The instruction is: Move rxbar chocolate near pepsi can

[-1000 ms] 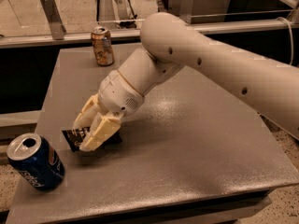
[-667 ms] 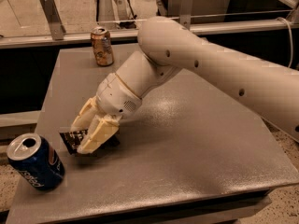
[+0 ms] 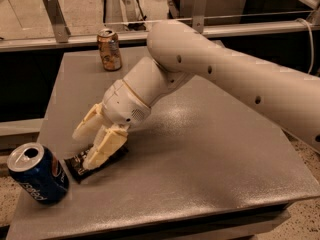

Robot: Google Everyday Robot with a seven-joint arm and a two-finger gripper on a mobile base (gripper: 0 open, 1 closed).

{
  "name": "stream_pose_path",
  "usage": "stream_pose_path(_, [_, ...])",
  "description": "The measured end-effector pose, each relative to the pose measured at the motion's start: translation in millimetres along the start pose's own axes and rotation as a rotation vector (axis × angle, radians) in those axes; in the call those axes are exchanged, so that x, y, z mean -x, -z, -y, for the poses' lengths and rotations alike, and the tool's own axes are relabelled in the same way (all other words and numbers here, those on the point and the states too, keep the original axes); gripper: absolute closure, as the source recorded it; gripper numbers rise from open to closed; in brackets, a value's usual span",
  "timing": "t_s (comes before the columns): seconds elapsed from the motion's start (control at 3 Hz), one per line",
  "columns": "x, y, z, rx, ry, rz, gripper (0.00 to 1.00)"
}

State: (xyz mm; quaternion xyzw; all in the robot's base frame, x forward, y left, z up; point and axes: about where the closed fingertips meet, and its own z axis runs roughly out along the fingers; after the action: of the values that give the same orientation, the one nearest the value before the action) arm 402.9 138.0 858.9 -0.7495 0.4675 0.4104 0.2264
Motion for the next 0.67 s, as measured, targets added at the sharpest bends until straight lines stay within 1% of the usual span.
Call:
stream_pose_path(0.33, [-0.2,0.2,0.2,0.000,-0.002,0.002,0.00])
stream_pose_path(0.67, [-0.7,2.8,0.6,-0.005,-0.002,0.001,0.00])
